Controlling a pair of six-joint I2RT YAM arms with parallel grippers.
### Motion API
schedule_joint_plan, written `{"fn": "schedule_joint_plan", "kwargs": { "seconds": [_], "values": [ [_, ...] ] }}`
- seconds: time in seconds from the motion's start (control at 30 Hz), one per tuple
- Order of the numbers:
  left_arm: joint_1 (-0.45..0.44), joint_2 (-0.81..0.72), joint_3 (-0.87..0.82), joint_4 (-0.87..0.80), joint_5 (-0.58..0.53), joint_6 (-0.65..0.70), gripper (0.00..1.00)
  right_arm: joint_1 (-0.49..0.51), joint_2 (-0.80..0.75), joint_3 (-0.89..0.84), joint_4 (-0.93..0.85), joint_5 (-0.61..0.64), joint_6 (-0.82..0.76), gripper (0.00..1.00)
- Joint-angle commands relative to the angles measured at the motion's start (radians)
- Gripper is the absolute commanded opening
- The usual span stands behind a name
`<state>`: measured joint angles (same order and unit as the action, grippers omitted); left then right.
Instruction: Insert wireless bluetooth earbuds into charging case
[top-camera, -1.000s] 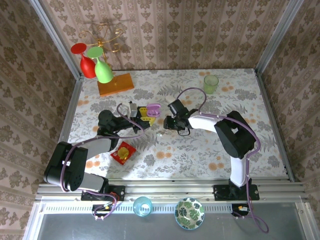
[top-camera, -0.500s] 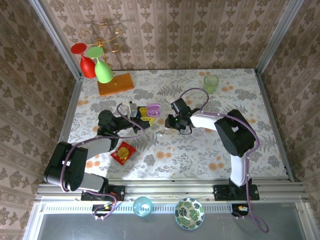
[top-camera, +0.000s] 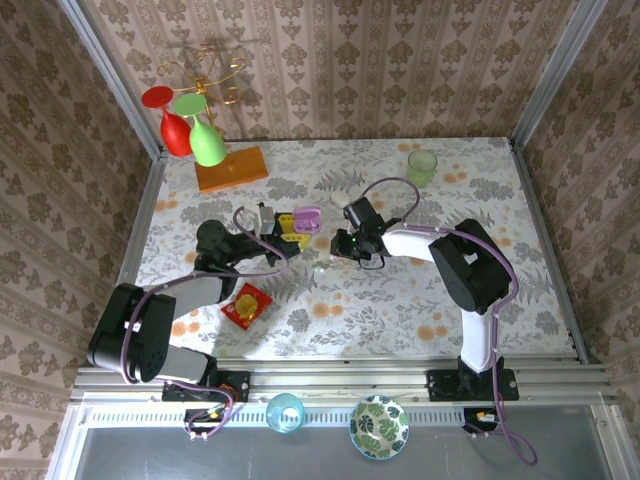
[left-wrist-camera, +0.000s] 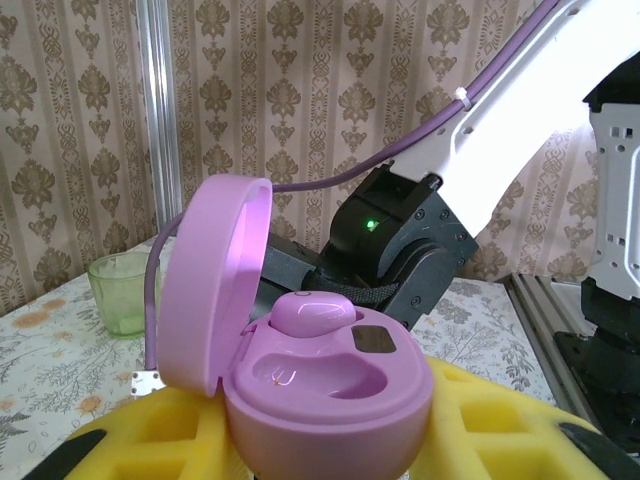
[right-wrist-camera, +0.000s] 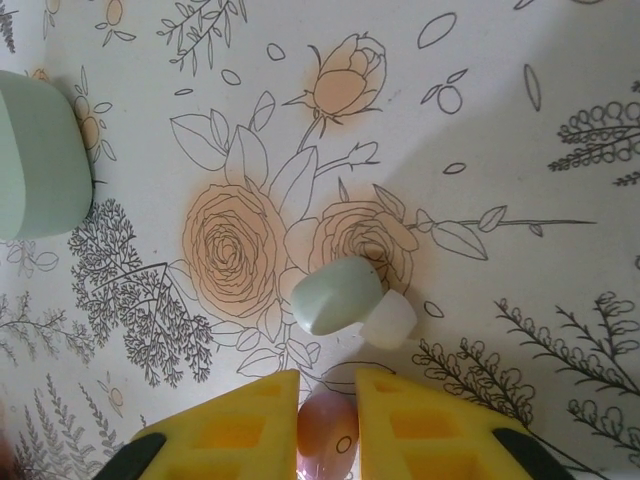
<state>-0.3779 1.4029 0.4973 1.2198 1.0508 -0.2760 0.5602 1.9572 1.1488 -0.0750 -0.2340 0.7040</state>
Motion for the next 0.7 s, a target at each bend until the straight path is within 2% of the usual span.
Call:
{"fn": "schedule_joint_plan", "kwargs": {
  "seconds": [0.0,0.17,0.47,0.67],
  "values": [
    [0.008,-0.016,-0.014,0.028,0.001,0.021,0.17,0.006,-0.003,-0.02,-0.012,-0.017,-0.006,0.17],
    [0.008,-0.017,-0.011,-0.024,-0.016,0.065,0.17,0.006,-0.076,-0.021,-0.055,0.017,-0.031,0.18],
    [-0.003,-0.038,-0.013,-0.152,-0.099,0.21,0.17,0.006,-0.306,-0.053,-0.208,0.087,-0.11,0.18],
    [-0.007,-0.011,-0.022,-0.161,-0.162,0.26,0.17,0.012,-0.458,-0.022,-0.315,0.096,-0.136,0.19]
  ]
}}
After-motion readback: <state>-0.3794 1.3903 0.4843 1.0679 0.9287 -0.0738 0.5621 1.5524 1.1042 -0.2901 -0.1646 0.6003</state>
